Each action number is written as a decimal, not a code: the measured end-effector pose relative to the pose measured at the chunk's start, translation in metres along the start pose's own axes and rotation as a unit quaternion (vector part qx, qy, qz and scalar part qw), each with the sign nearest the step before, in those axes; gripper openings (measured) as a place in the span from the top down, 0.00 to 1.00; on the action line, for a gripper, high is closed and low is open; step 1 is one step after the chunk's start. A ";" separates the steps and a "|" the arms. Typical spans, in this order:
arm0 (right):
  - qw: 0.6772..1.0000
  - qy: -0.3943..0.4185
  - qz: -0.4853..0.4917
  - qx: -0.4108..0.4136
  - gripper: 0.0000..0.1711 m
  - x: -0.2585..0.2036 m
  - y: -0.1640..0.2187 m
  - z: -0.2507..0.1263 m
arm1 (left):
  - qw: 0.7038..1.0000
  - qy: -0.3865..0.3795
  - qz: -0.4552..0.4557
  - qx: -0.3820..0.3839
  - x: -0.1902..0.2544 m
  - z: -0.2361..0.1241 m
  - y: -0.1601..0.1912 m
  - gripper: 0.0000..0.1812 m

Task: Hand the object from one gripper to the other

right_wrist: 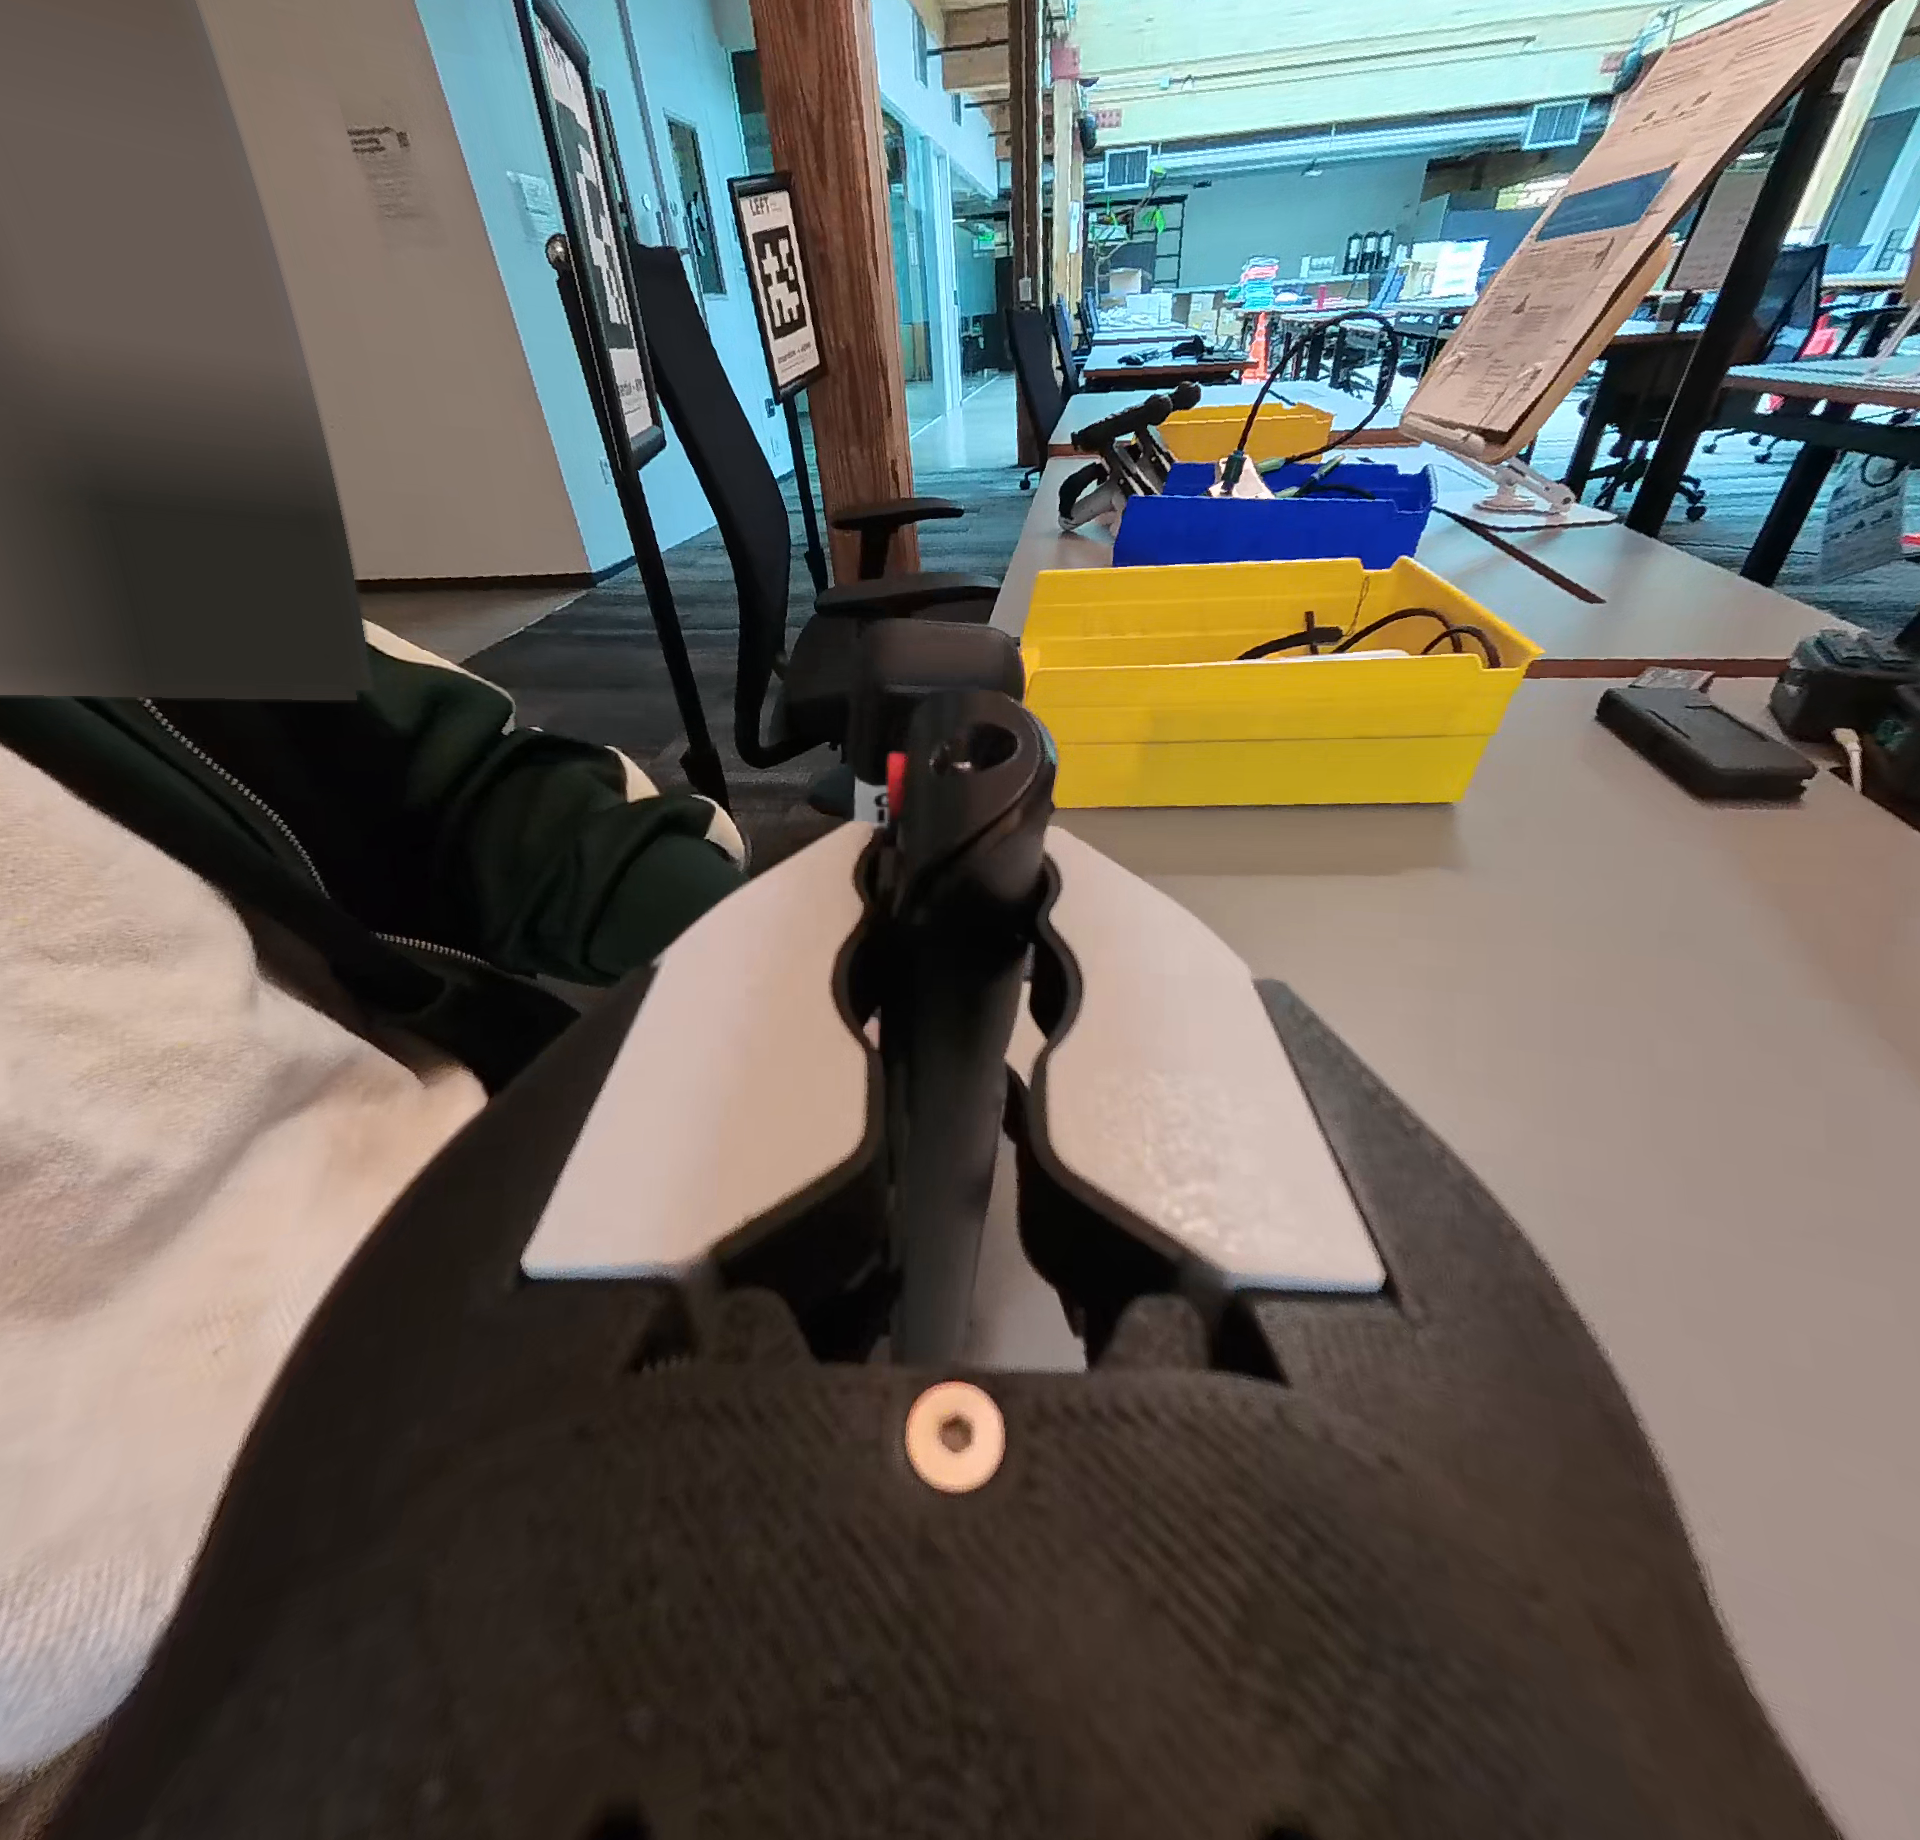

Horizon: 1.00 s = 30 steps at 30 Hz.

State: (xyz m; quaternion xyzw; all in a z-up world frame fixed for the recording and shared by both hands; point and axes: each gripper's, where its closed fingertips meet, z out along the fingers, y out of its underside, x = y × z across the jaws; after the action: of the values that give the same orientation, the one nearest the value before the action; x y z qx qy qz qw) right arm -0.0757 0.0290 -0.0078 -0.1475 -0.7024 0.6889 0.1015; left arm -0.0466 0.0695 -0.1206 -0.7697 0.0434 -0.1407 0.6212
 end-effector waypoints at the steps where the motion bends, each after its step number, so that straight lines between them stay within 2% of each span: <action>1: 1.000 -0.001 0.004 0.002 0.85 -0.001 -0.001 -0.001 | 1.000 0.002 0.002 0.001 0.001 0.001 -0.001 0.72; 4: 1.000 0.012 0.006 0.003 0.85 -0.002 -0.003 -0.005 | 1.000 0.011 0.019 0.001 0.005 0.006 -0.004 0.86; 8: 0.999 0.039 -0.012 0.019 0.83 -0.005 -0.009 -0.010 | 0.999 0.028 0.044 0.001 0.013 0.016 -0.010 0.86; 10: 0.995 0.088 -0.034 0.045 0.56 0.001 -0.018 -0.012 | 0.998 0.033 0.050 0.009 0.015 0.021 -0.015 0.86; 11: 0.990 0.117 -0.049 0.057 0.48 0.005 -0.022 -0.015 | 0.998 0.032 0.054 0.015 0.014 0.023 -0.017 0.86; 14: 0.973 0.198 -0.092 0.071 0.42 0.012 -0.032 -0.033 | 0.998 0.027 0.056 0.031 0.009 0.027 -0.026 0.87; 18: 0.946 0.281 -0.114 0.111 0.42 0.025 -0.033 -0.071 | 0.997 0.023 0.045 0.056 -0.004 0.028 -0.037 0.87; 22: 0.942 0.285 -0.041 0.171 0.46 0.035 -0.003 -0.105 | 0.997 0.022 0.043 0.054 -0.016 0.033 -0.042 0.87; 24: 0.945 0.281 0.004 0.169 0.50 0.040 0.020 -0.114 | 0.997 0.024 0.051 0.047 -0.021 0.036 -0.042 0.87; 27: 0.952 0.261 0.064 0.145 0.49 0.045 0.041 -0.113 | 0.997 0.041 0.050 0.044 -0.023 0.041 -0.043 0.87; 30: 0.959 0.245 0.085 0.115 0.52 0.041 0.058 -0.108 | 0.997 0.049 0.051 0.040 -0.024 0.044 -0.043 0.86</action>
State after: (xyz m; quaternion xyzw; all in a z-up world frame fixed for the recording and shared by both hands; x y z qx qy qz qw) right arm -0.0732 0.1446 -0.0651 -0.3581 -0.5573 0.7135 0.2282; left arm -0.0618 0.1266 -0.0911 -0.7333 0.1072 -0.1485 0.6548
